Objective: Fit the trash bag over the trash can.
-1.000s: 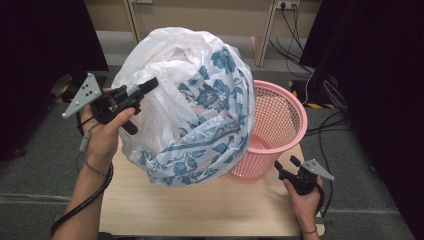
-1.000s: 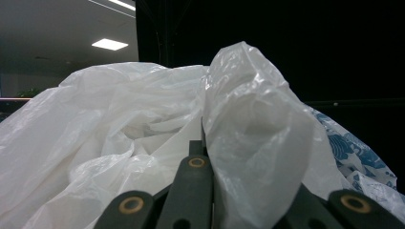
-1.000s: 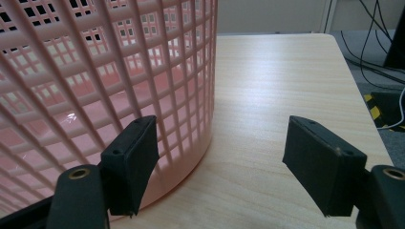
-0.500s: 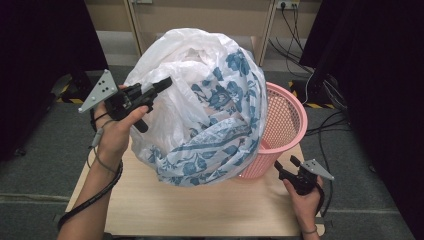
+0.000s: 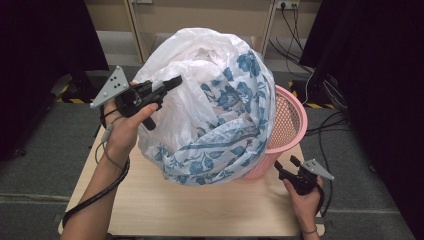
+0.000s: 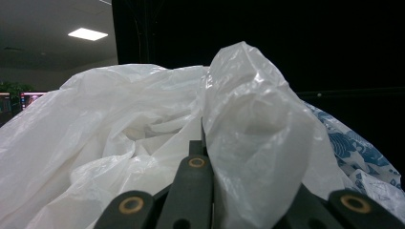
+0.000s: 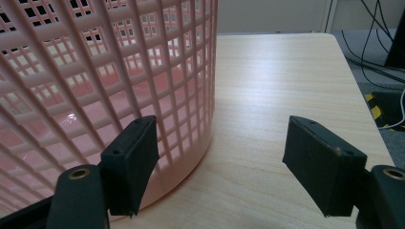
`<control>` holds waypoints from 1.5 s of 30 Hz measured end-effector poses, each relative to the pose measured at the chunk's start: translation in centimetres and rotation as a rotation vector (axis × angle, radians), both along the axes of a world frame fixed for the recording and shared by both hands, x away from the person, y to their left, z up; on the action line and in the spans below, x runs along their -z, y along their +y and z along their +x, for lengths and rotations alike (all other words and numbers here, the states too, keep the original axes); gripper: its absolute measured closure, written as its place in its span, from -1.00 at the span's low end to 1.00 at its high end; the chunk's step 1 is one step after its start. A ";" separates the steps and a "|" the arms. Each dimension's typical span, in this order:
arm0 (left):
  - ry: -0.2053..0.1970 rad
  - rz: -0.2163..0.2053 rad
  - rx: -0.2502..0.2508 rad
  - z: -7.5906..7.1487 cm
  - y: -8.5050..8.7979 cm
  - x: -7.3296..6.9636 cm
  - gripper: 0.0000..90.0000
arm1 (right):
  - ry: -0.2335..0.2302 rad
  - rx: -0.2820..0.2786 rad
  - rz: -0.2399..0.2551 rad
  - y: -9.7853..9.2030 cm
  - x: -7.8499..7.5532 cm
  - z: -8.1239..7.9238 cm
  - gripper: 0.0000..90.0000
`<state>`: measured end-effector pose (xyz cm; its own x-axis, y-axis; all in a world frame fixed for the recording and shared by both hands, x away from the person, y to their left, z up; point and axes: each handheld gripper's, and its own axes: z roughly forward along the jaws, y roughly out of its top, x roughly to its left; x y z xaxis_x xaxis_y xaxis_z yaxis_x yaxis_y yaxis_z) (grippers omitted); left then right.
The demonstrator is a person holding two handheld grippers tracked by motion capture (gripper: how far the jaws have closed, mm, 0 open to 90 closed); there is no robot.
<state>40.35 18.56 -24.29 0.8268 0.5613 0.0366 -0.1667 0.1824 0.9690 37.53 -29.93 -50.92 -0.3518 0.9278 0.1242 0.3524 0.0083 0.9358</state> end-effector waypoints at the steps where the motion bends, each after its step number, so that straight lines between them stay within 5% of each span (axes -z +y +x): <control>1: 0.001 -0.001 0.002 0.1 -0.1 0.0 0.99 | 0.000 0.000 0.000 0.0 0.0 0.0 -0.38; 45: 0.019 0.080 0.075 2.1 -6.3 -1.8 0.99 | 0.001 -0.003 0.000 0.0 0.0 0.0 -0.38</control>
